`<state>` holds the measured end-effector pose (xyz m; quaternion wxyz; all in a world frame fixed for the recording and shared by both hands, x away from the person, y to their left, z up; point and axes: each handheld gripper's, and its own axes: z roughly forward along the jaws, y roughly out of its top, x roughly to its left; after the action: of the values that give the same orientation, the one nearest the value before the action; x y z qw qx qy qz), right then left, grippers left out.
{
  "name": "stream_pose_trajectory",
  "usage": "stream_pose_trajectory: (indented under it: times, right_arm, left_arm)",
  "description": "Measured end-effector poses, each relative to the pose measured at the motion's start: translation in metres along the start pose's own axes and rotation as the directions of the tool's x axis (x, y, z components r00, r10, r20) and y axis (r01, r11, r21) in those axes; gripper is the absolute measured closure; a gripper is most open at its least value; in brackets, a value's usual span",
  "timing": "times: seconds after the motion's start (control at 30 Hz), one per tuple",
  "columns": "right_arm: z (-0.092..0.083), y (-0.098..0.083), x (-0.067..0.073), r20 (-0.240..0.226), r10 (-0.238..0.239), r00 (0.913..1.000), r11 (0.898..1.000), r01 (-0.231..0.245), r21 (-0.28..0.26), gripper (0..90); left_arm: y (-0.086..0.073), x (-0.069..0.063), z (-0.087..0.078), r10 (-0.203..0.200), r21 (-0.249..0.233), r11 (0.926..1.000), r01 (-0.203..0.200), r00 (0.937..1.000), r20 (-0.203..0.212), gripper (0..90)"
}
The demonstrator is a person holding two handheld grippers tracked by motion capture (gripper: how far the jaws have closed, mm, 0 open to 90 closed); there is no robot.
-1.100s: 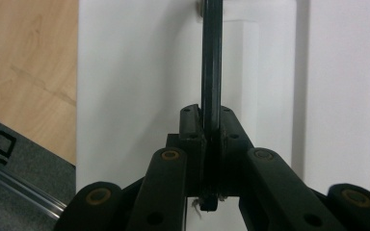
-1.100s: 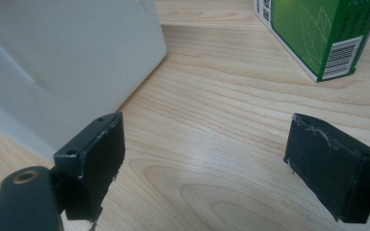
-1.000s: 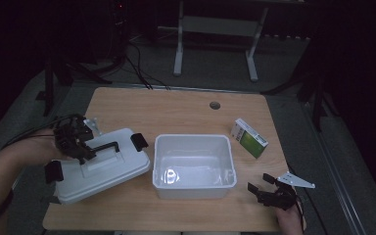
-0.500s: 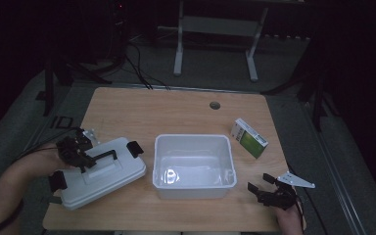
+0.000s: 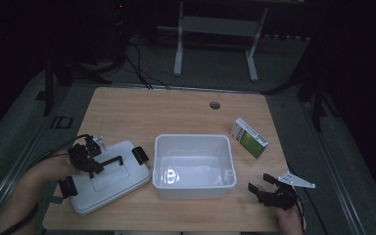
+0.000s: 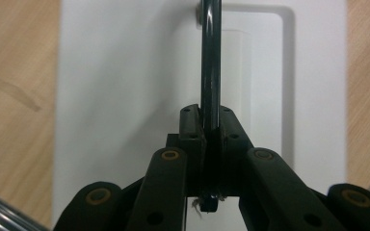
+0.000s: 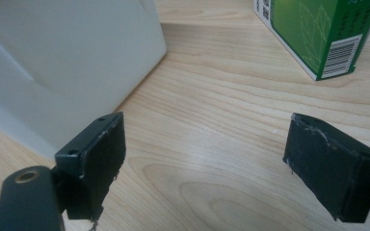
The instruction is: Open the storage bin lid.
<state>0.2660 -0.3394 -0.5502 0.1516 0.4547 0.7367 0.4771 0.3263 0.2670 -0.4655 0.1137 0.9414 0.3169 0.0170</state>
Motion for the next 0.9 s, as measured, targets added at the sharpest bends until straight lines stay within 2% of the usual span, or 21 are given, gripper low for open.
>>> stream_pose_trajectory:
  times: [0.03, 0.37, 0.47, 0.63, 0.73, 0.8, 0.87, 0.9]
  right_arm:
    - [0.0, 0.0, 0.0, -0.001, -0.002, 1.0, 1.0, 0.002, 0.001, 14.3]
    - [-0.003, 0.0, -0.003, 0.0, 0.011, 0.9999, 1.0, -0.011, -0.008, 14.3]
    - [-0.004, 0.0, -0.003, 0.0, 0.009, 1.0, 1.0, -0.009, -0.006, 14.3]
    - [-0.007, 0.003, -0.003, -0.002, 0.023, 0.9997, 0.999, -0.023, -0.025, 13.8]
    - [-0.009, 0.005, -0.001, 0.002, 0.018, 0.9998, 0.999, -0.018, -0.038, 13.6]
    - [-0.011, 0.006, 0.0, 0.011, 0.009, 0.9999, 0.999, -0.008, -0.042, 13.4]
    - [-0.011, 0.007, 0.001, 0.007, 0.007, 0.9999, 0.999, -0.007, -0.039, 13.0]
    - [-0.011, 0.007, 0.001, 0.009, 0.007, 0.9999, 0.999, -0.007, -0.036, 12.8]
  left_arm:
    - [0.0, 0.0, 0.002, -0.006, -0.01, 0.9999, 0.006, 1.0, 0.007, 83.8]
    - [-0.002, 0.001, 0.017, -0.012, 0.011, 0.9999, 0.012, 0.9994, 0.031, 83.8]
    - [-0.003, 0.002, 0.017, -0.02, 0.0, 0.9998, 0.02, 0.9991, 0.038, 83.7]
    - [-0.003, 0.003, 0.017, -0.021, 0.01, 0.9997, 0.02, 0.9991, 0.038, 83.6]
    - [-0.003, 0.005, 0.017, -0.019, 0.004, 0.9998, 0.019, 0.9998, 0.006, 81.9]
    - [-0.003, 0.008, 0.016, -0.042, -0.02, 0.9989, 0.042, 0.9989, -0.021, 77.5]
    - [-0.003, 0.011, 0.013, -0.073, -0.04, 0.9966, 0.072, 0.997, -0.026, 72.0]
    - [-0.003, 0.012, 0.013, -0.07, -0.034, 0.997, 0.069, 0.997, -0.032, 70.1]
